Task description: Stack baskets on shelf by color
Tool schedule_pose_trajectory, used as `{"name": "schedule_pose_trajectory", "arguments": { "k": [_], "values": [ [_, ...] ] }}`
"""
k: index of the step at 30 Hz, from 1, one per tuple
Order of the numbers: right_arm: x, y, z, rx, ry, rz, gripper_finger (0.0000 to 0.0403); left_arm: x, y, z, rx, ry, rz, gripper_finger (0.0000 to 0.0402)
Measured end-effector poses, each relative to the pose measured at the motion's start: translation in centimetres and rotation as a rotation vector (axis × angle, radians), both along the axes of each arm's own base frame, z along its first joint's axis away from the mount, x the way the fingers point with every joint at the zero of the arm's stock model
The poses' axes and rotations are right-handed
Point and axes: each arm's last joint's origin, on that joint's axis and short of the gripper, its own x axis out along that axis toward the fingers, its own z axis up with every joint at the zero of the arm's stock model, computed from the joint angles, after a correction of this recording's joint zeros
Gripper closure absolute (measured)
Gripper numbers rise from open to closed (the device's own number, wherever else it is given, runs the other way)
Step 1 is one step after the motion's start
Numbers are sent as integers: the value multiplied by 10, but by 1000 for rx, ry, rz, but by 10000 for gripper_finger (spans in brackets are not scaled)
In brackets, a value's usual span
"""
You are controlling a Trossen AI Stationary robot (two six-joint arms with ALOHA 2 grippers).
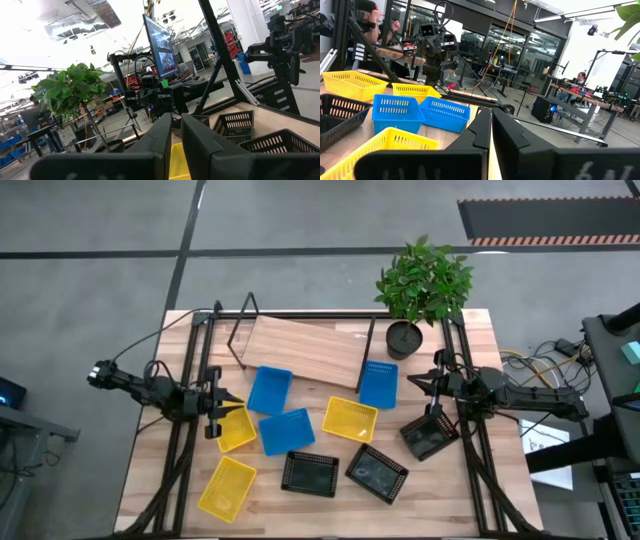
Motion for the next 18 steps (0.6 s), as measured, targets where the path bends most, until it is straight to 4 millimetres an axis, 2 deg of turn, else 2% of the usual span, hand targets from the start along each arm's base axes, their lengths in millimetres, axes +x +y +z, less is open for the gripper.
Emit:
{"name": "schedule_pose_trajectory", "arguments": {
  "k": [12,14,16,18],
  "values": [
    [0,0,0,-1,0,0,394,0,0,0,0,0,0,375],
    [0,0,0,100,-14,21,394,0,0,0,0,0,0,375],
    [0,1,0,305,-43,72,394,0,0,0,0,0,0,375],
    [0,1,3,429,-89,84,394,0,0,0,0,0,0,375]
  ]
}}
